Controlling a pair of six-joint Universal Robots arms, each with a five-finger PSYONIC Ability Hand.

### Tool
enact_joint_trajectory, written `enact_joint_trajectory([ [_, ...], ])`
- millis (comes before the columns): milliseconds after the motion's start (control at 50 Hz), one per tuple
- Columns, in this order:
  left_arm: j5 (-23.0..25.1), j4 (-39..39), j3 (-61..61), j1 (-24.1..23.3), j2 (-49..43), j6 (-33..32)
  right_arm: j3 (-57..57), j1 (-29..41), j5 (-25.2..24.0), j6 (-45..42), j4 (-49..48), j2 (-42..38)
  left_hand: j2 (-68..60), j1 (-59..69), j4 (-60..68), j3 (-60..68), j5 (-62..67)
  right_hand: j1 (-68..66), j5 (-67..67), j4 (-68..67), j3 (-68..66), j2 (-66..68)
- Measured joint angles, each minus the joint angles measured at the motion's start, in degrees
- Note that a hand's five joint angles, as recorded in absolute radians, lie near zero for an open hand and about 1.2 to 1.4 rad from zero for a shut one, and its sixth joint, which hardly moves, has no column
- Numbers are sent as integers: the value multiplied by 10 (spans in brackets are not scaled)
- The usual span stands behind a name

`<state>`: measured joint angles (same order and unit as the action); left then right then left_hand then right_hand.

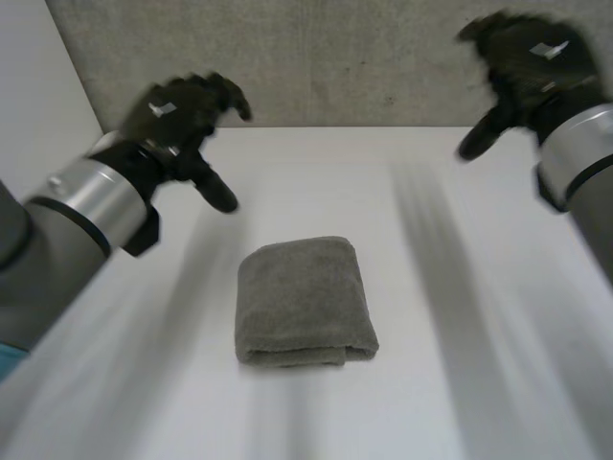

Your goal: Fold the towel.

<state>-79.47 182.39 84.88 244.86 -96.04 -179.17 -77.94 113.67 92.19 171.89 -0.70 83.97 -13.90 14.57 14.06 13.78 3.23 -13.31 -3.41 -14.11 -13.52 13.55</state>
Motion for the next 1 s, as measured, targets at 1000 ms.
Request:
enact_joint_trajectory([
  [1000,-22,-48,-3,63,2,97,-16,-65,-29,-7,10,4,0,0,0,0,0,0,0,0,0,0],
])
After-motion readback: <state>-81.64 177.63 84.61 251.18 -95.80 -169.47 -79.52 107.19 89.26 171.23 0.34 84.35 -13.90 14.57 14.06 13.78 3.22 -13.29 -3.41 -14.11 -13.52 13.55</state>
